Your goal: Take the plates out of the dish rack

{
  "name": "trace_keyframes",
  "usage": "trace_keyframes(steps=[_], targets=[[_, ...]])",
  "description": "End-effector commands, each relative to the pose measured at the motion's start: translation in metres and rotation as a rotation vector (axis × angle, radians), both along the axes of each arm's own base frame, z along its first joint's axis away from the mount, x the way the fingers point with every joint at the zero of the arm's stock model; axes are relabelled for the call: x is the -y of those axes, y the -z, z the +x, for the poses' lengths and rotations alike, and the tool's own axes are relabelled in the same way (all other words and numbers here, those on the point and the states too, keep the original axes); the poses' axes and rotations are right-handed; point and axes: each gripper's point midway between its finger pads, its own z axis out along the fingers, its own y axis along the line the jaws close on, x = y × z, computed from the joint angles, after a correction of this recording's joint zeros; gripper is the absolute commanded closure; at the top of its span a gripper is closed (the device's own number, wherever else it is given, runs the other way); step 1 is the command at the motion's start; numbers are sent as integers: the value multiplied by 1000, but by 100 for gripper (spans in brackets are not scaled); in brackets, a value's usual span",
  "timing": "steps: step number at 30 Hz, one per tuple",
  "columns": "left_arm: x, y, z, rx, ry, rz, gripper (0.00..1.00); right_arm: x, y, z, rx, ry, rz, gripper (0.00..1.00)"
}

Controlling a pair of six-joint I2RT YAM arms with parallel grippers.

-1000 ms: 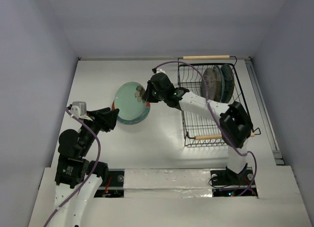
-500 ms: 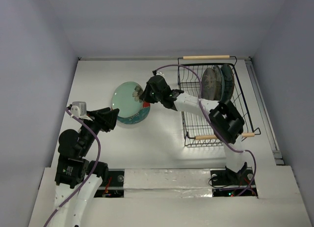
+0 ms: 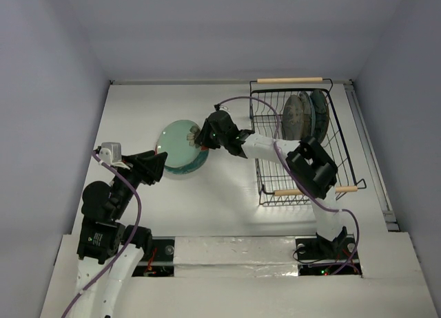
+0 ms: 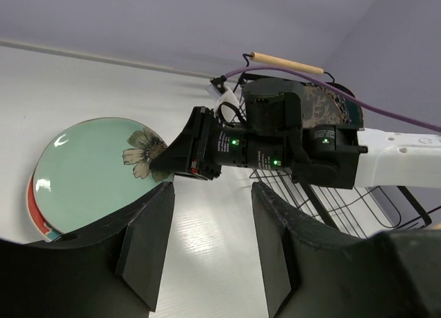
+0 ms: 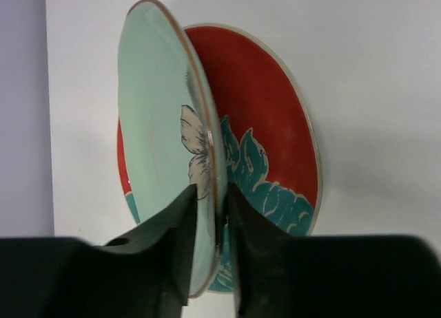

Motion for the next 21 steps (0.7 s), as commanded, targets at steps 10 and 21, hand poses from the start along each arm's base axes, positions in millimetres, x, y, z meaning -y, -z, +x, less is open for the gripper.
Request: trace_keyframes(steps=[10,21], targets=[[1,-12,-3,47,8,-19,55,3,-20,-7,74,-31,-19,44],[2,-11,-2,46,11,-18,55,29,-16,-19,129,-17,-315,6]])
